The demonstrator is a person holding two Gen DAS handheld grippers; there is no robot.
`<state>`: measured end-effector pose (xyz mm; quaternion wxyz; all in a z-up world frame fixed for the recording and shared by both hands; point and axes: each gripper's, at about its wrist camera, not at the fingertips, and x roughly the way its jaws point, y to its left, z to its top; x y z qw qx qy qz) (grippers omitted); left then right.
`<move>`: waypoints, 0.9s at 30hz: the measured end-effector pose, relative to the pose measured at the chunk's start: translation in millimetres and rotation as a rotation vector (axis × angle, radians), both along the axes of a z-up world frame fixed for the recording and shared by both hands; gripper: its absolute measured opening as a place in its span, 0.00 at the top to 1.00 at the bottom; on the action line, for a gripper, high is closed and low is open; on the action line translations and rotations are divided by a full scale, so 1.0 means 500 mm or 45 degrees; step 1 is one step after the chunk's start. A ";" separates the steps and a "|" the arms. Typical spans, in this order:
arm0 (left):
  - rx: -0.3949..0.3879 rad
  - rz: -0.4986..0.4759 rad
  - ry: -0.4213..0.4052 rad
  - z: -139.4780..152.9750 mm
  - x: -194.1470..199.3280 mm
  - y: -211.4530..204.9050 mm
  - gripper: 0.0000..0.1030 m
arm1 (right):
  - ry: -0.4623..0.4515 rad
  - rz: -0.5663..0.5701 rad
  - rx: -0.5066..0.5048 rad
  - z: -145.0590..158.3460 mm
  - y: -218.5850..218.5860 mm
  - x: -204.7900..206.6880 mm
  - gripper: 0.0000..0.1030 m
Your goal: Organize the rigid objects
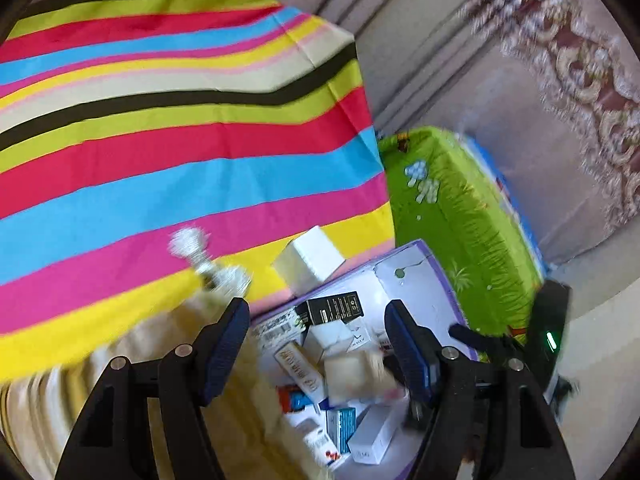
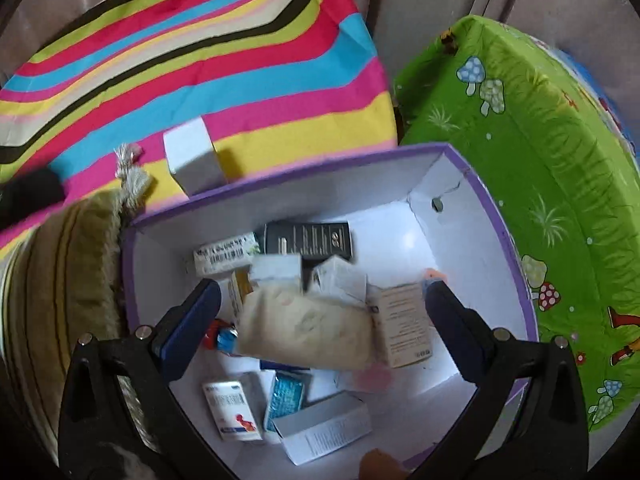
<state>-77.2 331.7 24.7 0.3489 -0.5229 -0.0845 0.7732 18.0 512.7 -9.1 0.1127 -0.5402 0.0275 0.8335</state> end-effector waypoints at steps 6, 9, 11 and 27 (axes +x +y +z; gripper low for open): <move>-0.193 -0.140 0.030 -0.046 -0.051 0.121 0.31 | 0.064 -0.005 -0.016 -0.001 0.016 0.045 0.00; -0.306 -0.216 0.110 -0.061 -0.059 0.164 0.31 | 0.088 -0.041 0.016 -0.002 0.032 0.059 0.00; -0.382 -0.283 0.127 -0.081 -0.060 0.184 0.39 | 0.097 -0.051 0.048 -0.001 0.039 0.066 0.00; -0.104 -0.333 -0.025 -0.055 0.053 0.106 0.43 | 0.089 -0.103 0.187 0.020 0.034 0.091 0.00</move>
